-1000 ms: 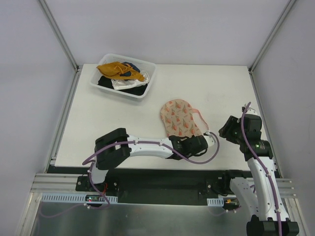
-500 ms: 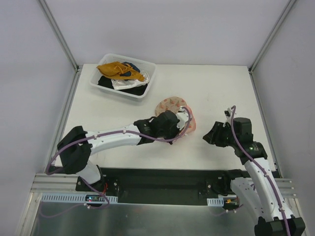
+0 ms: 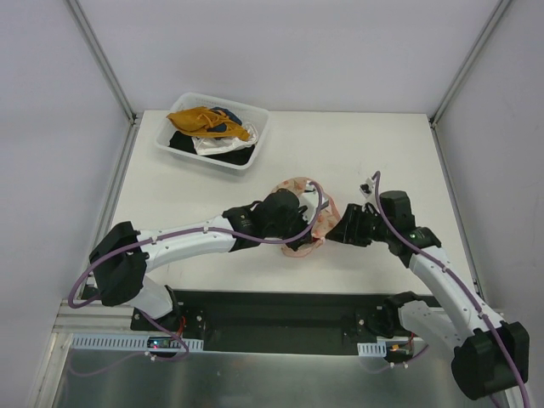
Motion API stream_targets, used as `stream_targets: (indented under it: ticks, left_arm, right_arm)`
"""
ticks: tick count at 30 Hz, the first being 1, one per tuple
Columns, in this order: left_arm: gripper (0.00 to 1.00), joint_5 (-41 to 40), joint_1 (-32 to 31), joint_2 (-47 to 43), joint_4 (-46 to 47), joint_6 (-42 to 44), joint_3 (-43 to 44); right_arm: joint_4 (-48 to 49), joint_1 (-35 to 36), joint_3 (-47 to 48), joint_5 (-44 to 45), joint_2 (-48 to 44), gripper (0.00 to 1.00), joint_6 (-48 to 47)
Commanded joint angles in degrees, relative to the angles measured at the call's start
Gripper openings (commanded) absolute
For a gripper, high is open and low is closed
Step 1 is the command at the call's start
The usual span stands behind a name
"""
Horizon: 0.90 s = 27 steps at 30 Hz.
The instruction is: Unzip the laundry bag and remove the bra
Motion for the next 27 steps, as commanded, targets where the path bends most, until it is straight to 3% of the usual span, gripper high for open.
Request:
stream_targets:
  ticks: [1, 27]
  left_arm:
    - [0.00, 2.2, 0.2, -1.6, 3.5, -1.1, -0.4]
    - [0.00, 3.9, 2.0, -1.0, 4.5, -0.4, 0.2]
  right_arm:
    - [6.6, 0.4, 2.4, -5.8, 1.6, 0.49, 3.5]
    - [7.3, 0.2, 0.5, -19.9, 4.6, 0.47, -3.2]
